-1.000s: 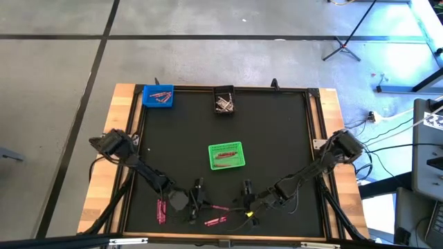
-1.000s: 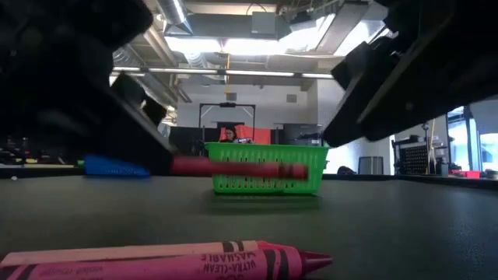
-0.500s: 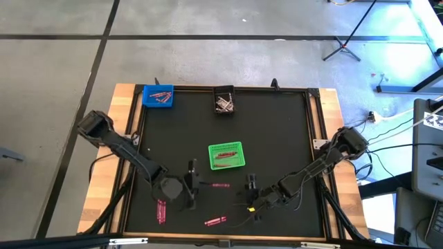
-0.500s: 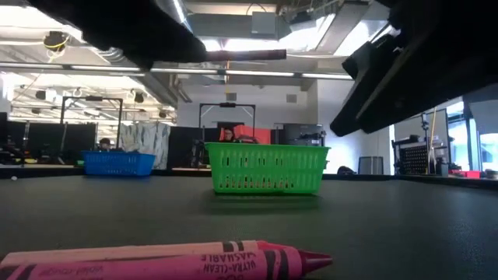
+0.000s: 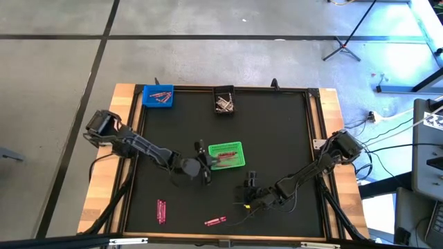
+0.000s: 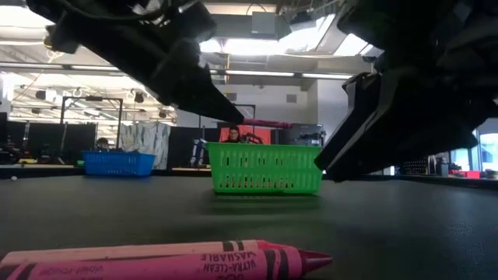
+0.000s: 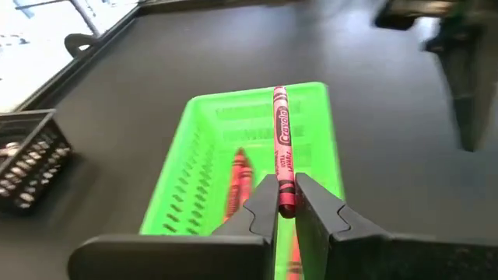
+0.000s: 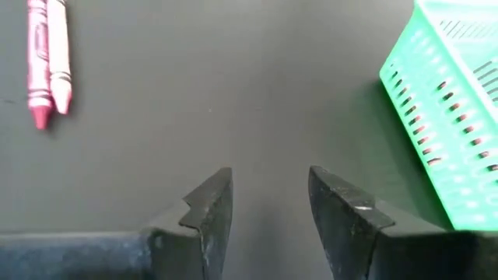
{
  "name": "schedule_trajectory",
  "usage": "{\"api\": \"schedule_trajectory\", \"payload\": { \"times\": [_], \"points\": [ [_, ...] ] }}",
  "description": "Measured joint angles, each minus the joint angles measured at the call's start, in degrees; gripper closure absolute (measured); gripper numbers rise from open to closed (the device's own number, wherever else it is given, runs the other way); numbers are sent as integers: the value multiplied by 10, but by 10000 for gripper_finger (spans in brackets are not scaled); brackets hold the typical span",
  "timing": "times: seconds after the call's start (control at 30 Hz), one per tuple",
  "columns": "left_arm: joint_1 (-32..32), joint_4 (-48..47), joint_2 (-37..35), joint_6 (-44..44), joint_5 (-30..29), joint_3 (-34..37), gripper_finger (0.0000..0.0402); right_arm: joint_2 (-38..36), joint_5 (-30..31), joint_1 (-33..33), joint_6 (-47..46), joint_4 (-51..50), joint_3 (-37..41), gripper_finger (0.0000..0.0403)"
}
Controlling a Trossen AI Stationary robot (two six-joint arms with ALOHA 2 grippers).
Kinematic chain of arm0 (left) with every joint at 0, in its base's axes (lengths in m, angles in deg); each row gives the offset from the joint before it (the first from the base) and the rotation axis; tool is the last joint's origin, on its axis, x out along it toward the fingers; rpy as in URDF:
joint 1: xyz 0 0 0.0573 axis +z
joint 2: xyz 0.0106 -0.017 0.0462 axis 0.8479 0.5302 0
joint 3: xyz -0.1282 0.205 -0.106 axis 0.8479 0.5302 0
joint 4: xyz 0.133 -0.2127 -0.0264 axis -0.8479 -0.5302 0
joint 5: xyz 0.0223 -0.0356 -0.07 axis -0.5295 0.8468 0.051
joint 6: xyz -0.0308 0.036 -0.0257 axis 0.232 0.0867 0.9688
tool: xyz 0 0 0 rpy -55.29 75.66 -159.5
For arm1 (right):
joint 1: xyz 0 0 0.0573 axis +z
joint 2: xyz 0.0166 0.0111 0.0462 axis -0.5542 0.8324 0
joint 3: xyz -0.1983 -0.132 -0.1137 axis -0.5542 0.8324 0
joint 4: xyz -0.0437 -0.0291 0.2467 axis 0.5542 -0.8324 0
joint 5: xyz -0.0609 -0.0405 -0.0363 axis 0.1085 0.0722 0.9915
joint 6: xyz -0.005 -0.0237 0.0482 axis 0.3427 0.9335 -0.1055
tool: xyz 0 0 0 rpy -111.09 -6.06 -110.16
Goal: Sort crayons
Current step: Put the red crayon into the green bin, then put the pink crayon into the blue bin
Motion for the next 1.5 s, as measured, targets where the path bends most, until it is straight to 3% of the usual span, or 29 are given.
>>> {"api": "schedule_trajectory", "payload": {
  "times": [0.17, 0.43, 0.67, 0.93, 1.03, 1.17, 1.5],
  "points": [
    [24, 1, 0, 0, 3, 0, 386, 1, 0, 0, 0, 1, 0, 235],
    [46, 0, 0, 9, 137, 0, 362, 1, 9, 0, 11, 6, 0, 235],
    [45, 4, 0, 12, 115, 0, 346, 1, 11, 0, 14, 20, 0, 235],
    [41, 0, 0, 18, 135, -6, 345, 1, 10, 0, 14, 24, 0, 235],
    [23, 3, -4, 19, 190, -20, 345, 1, 4, 0, 14, 35, 0, 235],
    [-23, 1, -5, 16, 219, -35, 345, 1, -52, 1, 16, 81, 0, 235],
    [-158, 3, 12, 96, 201, -38, 345, 58, -151, 1, 45, 277, 0, 235]
  ]
}}
